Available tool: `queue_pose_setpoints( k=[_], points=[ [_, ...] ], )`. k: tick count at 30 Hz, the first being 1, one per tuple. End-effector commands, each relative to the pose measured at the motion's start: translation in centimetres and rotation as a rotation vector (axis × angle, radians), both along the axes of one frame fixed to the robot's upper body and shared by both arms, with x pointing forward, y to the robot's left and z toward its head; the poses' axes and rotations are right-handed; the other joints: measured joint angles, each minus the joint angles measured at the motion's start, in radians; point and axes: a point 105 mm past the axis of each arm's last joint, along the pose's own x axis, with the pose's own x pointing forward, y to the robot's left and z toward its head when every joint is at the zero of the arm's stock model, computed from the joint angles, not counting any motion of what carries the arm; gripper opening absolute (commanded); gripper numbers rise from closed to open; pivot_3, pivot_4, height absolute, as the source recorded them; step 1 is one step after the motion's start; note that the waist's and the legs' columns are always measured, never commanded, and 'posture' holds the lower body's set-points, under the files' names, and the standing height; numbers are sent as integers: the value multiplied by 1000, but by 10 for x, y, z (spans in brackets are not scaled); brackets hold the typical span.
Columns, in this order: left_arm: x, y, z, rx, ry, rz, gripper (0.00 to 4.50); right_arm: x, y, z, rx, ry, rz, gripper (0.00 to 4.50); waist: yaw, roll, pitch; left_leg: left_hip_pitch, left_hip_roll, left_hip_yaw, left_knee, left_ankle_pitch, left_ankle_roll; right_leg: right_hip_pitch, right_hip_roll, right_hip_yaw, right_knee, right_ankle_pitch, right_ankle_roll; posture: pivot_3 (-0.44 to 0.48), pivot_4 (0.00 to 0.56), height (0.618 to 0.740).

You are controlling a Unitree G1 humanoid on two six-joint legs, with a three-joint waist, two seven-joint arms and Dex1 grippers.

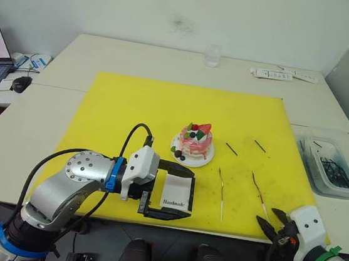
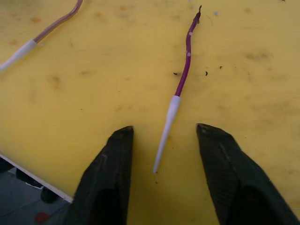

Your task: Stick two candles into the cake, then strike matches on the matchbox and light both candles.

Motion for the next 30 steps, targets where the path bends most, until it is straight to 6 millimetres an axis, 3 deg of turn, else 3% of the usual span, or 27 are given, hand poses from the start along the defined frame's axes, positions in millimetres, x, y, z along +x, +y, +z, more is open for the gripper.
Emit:
queue_pose_setpoints(
  k=[1,3,11,16,18,22,25,30],
  points=[
    [-2,-3,6,-13,-32,-10,4500,0,0,1,19,7,-39,708,0,0,0,0,0,0,0,0,0,0,0,0,0,0,0,0,150,684],
    [-1,-3,6,-17,-25,2,4500,0,0,1,42,13,-54,14,0,0,0,0,0,0,0,0,0,0,0,0,0,0,0,0,150,684],
    [11,6,0,-14,57,133,4500,6,0,27,177,-65,-83,14,0,0,0,0,0,0,0,0,0,0,0,0,0,0,0,0,150,684],
    [22,17,3,-52,224,241,4500,22,-1,68,308,-212,-71,14,-2,0,0,0,0,-1,0,0,0,0,0,0,0,0,0,0,150,684],
    [24,16,8,-99,312,251,4500,31,9,85,388,-259,-28,14,-2,0,0,0,0,-2,0,0,0,0,0,0,0,0,0,0,150,684],
    [25,2,26,-246,507,206,4500,42,46,112,577,-256,154,14,-2,0,1,-1,-1,-3,0,0,0,0,2,0,0,1,2,0,150,684],
    [25,-8,47,-370,589,148,4500,40,71,130,722,-196,306,14,-2,-1,1,-3,-2,-3,0,0,0,0,2,0,0,4,8,0,150,684],
    [31,-15,68,-493,654,117,4500,33,90,150,861,-79,446,14,-2,-2,2,-5,-3,-3,0,0,0,-1,3,0,-2,3,10,0,150,684]
  ],
)
